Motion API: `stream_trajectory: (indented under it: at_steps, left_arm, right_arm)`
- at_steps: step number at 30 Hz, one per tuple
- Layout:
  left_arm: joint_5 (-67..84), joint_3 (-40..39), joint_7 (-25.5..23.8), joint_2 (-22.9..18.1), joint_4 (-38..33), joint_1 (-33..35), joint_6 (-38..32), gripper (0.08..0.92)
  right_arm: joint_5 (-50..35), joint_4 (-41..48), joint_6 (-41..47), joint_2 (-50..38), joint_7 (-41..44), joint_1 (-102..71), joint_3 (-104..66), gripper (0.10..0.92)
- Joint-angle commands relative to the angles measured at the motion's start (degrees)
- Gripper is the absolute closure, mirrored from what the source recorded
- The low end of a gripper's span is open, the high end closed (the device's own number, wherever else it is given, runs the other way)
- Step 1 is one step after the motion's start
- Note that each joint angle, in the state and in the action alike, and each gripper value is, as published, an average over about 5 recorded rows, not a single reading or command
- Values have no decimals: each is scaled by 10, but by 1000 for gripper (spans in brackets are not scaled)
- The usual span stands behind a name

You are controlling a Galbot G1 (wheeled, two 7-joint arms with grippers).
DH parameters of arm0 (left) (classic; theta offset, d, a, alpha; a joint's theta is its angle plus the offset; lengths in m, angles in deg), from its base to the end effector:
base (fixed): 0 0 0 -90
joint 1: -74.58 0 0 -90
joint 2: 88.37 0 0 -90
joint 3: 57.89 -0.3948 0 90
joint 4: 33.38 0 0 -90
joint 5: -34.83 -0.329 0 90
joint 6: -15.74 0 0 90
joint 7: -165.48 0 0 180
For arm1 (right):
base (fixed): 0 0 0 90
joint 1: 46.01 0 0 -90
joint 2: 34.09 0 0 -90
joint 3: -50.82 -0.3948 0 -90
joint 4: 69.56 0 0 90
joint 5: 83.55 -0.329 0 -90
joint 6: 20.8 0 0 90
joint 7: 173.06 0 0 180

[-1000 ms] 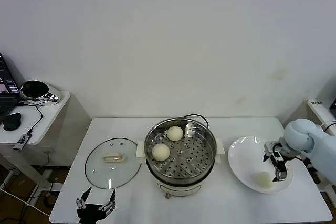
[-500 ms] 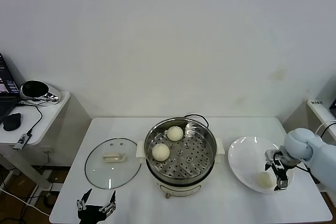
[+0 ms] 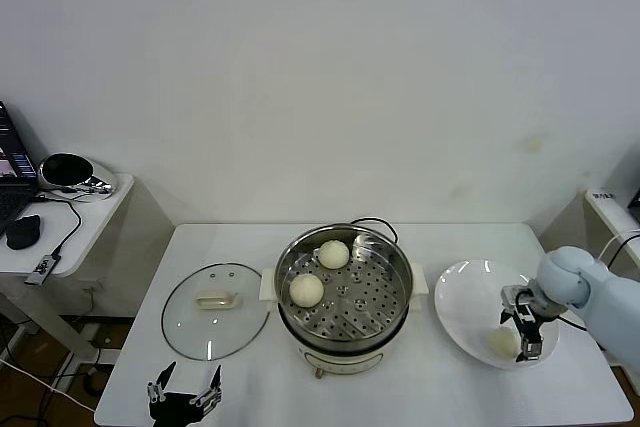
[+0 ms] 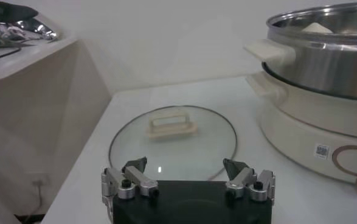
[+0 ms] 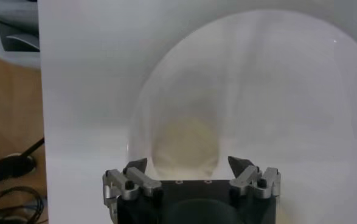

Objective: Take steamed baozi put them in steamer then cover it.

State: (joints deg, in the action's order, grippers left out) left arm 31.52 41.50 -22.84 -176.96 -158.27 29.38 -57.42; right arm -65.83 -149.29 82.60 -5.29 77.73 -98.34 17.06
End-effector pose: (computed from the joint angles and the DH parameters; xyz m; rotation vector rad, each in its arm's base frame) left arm 0.0441 0.0491 -0.3334 -0.0141 -2.6589 -0.1779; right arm 0.4200 -0.2677 -0.2497 1.1886 -1.2027 1.2523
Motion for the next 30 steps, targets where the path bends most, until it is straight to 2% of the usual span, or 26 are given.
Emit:
stream_trajectory:
  at_steps: [1,9,16,20,30]
  left_arm:
    - [-1,0,0,1,3,-1,0,177]
    - [-11,-2,2,1,6,-2,-4,177]
    - [-10,-3,2,2,5,-3,-4,177]
    - [-10,-5,2,2,7,-7,-4,177]
    - [-9,-13,4,5,15,-26,-5,177]
  right_arm:
    - [-5,5,2,3,-6,-2,-2,203]
    - [-14,3,11,4,-8,1,-3,224]
    - [-14,0,8,-4,3,0,-9,412]
    - [-23,-7,8,-15,8,11,-13,486]
    - [-124,-54,30,-34,33,222,73,516]
